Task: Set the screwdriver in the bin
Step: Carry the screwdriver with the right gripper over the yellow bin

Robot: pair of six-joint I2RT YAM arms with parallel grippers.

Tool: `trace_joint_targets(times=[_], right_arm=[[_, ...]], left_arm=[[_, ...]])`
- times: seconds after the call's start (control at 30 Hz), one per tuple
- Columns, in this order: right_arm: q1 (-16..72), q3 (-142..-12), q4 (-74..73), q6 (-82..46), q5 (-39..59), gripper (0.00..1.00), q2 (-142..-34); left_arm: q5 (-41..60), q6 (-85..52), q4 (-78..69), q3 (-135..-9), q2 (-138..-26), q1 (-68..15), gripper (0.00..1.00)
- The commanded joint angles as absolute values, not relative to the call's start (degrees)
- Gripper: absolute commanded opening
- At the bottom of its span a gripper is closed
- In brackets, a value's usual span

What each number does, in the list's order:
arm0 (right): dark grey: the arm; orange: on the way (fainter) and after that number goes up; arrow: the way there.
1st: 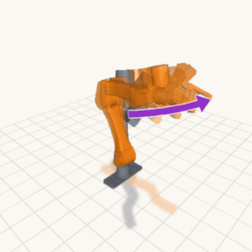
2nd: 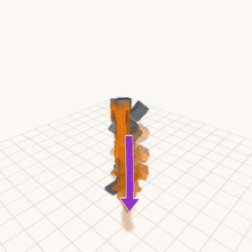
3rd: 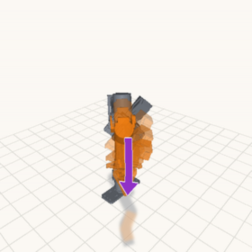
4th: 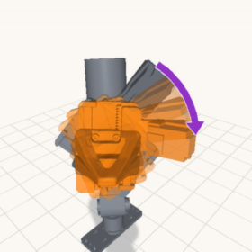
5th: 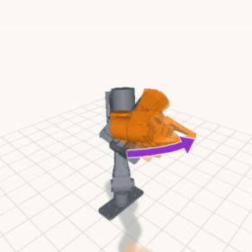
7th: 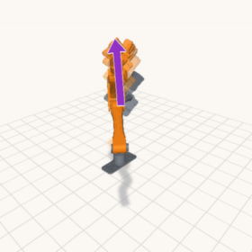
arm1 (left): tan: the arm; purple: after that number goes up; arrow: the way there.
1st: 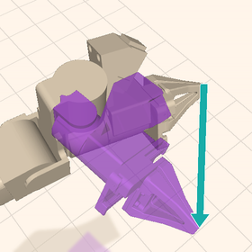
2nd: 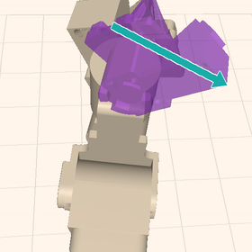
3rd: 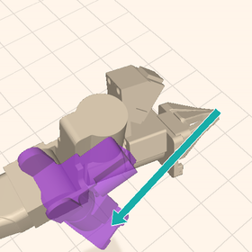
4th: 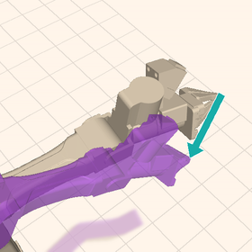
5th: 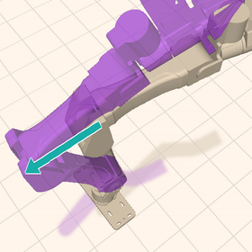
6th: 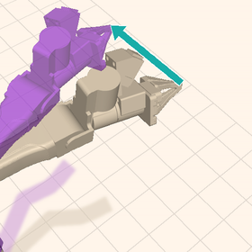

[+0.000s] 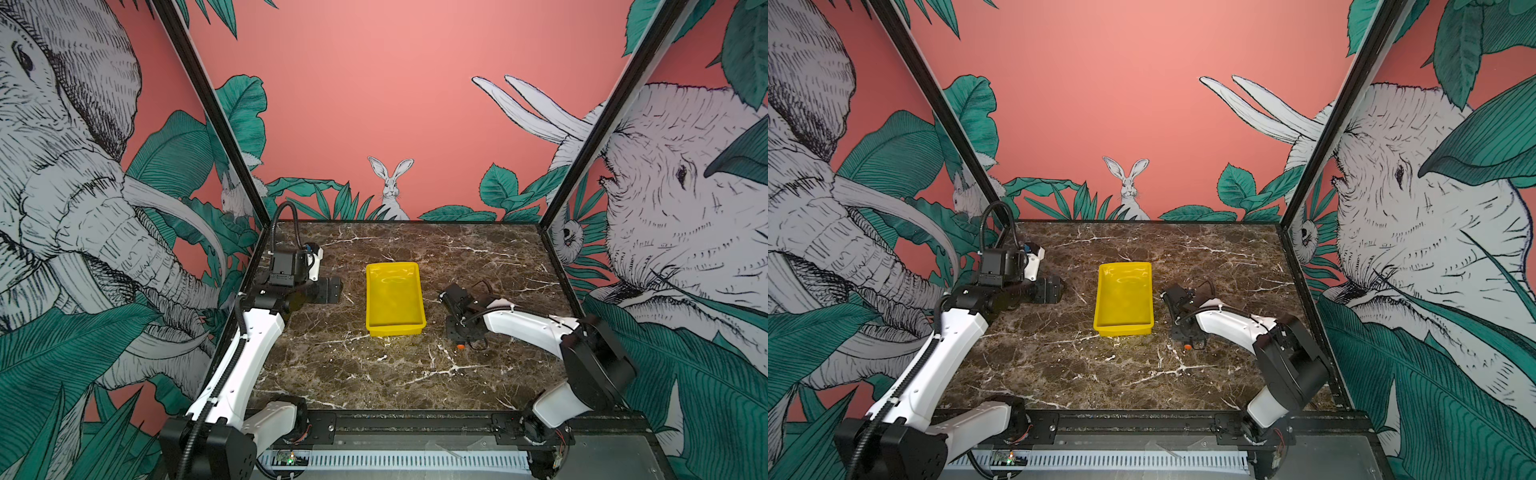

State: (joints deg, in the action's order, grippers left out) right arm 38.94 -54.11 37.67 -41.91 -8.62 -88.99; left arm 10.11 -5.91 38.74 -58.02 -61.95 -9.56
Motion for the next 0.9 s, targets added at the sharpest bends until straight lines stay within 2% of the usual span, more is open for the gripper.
trace_joint_targets(times=[0.0, 0.2, 0.43, 0.77, 0.87], right_arm=[[38.66, -58.32, 45.03, -38.85, -12.22, 0.22, -86.26], [38.59, -63.64, 48.51, -34.55, -12.51, 0.20, -83.16], [39.69, -71.81, 49.53, -28.87, -10.79, 0.20, -84.34], [46.69, -84.96, 45.14, -22.76, -5.49, 0.21, -96.36], [48.83, -87.34, 42.28, -20.49, -3.71, 0.21, -100.07]], left_arm=[[11.56, -4.96, 38.93, -55.26, -59.21, -9.41, 1.00], [12.75, -5.03, 39.66, -54.35, -59.39, -9.41, 1.00], [12.90, -3.77, 40.56, -54.45, -60.37, -9.40, 1.00], [11.95, -6.81, 40.66, -55.12, -61.88, -9.46, 1.00], [12.57, -10.64, 36.42, -52.75, -61.25, -9.47, 1.00]])
